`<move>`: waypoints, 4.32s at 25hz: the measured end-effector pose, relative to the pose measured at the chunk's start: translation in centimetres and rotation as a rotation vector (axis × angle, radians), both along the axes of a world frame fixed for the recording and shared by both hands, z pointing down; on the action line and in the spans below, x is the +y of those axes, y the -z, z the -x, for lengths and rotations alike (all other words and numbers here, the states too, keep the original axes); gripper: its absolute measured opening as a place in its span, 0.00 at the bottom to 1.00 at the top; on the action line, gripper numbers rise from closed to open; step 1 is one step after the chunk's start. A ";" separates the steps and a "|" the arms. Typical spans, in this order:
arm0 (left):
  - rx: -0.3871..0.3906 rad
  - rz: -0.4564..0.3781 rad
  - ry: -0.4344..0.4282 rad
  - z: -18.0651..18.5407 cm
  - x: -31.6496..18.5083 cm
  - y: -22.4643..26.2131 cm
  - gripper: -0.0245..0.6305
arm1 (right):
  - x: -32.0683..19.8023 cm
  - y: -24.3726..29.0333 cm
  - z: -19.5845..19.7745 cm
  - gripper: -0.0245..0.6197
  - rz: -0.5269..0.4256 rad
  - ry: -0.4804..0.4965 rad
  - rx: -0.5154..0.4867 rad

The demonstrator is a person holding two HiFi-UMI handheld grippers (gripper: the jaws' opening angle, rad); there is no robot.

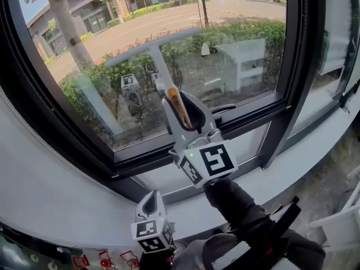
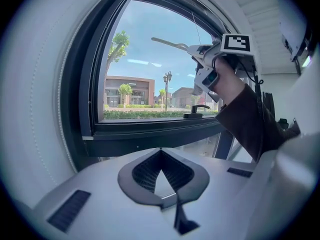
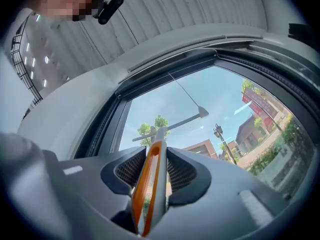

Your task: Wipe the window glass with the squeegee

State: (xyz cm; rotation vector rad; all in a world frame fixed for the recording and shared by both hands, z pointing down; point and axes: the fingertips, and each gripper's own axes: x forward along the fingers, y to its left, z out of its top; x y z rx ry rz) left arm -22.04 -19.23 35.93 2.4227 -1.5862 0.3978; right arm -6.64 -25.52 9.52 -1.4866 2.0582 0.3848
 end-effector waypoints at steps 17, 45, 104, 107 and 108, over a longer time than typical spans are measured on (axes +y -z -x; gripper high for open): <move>0.027 -0.020 0.014 2.5 -1.1 0.7 0.04 | -1.7 4.5 1.3 0.23 -0.045 -0.011 -0.008; 0.020 -0.014 -0.005 1.2 0.1 0.2 0.04 | -1.4 0.4 0.8 0.23 0.027 -0.003 0.000; -0.010 0.010 -0.048 0.1 3.3 -1.2 0.04 | -0.1 -14.0 1.1 0.23 0.284 0.017 -0.013; -0.009 0.021 -0.054 -0.2 3.4 -1.3 0.04 | 0.0 -14.7 1.1 0.23 0.295 0.021 -0.020; -0.010 0.023 -0.057 -0.3 3.4 -1.3 0.04 | 0.0 -15.0 1.1 0.23 0.299 0.023 -0.023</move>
